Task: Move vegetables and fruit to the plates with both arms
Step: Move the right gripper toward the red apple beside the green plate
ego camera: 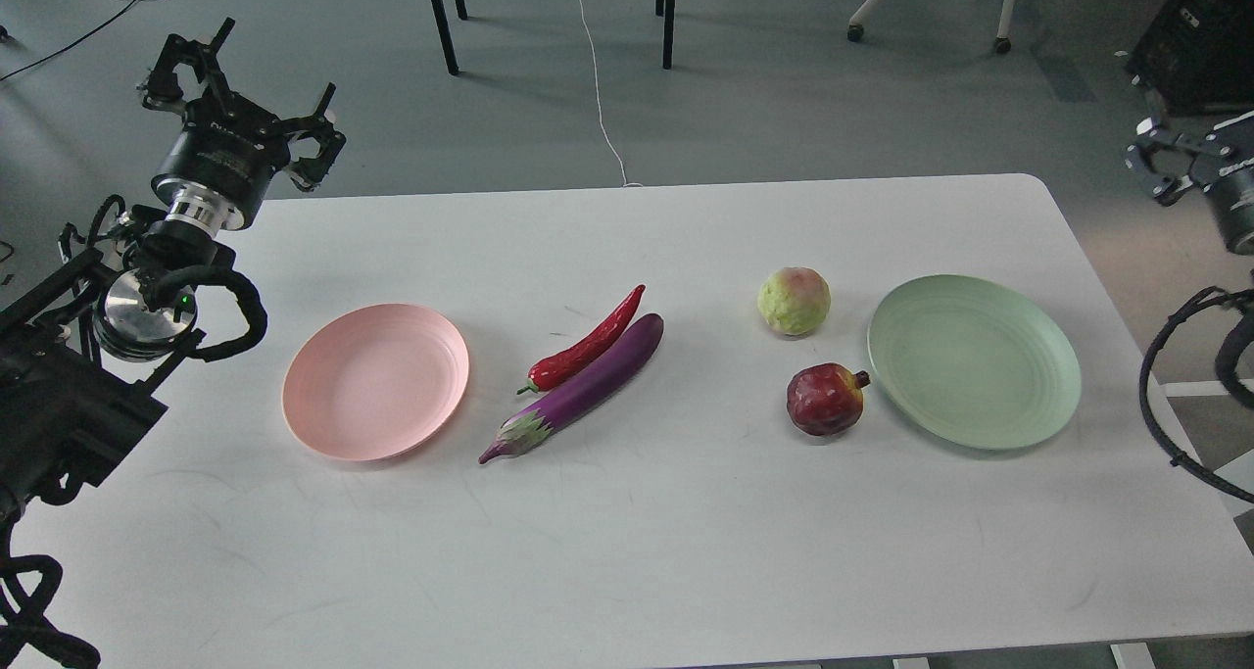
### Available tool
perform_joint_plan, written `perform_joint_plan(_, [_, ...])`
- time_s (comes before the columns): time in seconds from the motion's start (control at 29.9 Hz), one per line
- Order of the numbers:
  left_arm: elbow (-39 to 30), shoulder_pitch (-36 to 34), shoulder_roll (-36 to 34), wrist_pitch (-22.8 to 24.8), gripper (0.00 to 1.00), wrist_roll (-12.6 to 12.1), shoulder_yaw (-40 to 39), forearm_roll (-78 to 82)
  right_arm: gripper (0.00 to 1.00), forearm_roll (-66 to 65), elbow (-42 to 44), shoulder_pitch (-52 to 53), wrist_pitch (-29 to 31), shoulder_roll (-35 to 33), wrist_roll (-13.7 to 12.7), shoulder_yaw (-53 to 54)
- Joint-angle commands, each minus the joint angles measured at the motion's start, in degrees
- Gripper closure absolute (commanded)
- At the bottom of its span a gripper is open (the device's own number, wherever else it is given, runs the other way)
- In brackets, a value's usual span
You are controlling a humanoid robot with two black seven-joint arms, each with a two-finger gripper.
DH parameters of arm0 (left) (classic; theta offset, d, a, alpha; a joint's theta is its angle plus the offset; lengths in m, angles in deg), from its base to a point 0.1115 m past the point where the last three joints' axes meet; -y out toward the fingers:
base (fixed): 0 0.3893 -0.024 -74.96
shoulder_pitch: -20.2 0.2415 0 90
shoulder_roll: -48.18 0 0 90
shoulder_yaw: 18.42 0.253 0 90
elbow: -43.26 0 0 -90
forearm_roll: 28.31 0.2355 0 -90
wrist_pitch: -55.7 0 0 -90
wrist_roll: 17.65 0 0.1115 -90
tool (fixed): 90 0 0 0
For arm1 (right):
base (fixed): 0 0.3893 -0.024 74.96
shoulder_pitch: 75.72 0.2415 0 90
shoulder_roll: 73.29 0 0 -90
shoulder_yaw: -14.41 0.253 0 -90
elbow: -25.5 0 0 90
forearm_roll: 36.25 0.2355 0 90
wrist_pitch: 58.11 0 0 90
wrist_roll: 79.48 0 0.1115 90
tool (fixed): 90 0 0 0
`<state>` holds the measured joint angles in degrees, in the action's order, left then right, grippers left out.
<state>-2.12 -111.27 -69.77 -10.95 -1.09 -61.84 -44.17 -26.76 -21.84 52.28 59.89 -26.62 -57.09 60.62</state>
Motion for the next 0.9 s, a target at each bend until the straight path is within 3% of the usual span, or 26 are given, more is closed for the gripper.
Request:
perform_joint_plan(0.0, [0.02, 0.51, -0.43, 0.38, 0.02, 0.05, -0.09, 0.04, 0.01, 0.09, -1.35, 8.82, 0.01, -6.75, -0.06, -13.66])
perform_joint_plan(0.17, [0.11, 0.68, 0.18, 0.30, 0.02, 0.23, -0.09, -0.04, 0.01, -0.17, -4.77, 19.72, 0.01, -12.38, -0.06, -29.57])
perform_joint_plan(0.47, [0.11, 1.03, 0.18, 0.12, 0.02, -0.12, 0.00, 0.04, 0.01, -4.64, -8.64, 39.41, 0.01, -12.22, -0.06, -53.83])
perform_joint_plan(0.67, [0.11, 1.03, -0.35, 0.12, 0.02, -0.12, 0.26, 0.04, 0.01, -14.22, -11.36, 50.23, 0.01, -6.34, 0.02, -68.60])
perform_joint_plan(0.87, [0.11, 1.03, -0.43, 0.21, 0.02, -0.12, 0.17, 0.04, 0.01, -21.00, -14.43, 58.58, -2.33, 4.29, 0.29, -83.02])
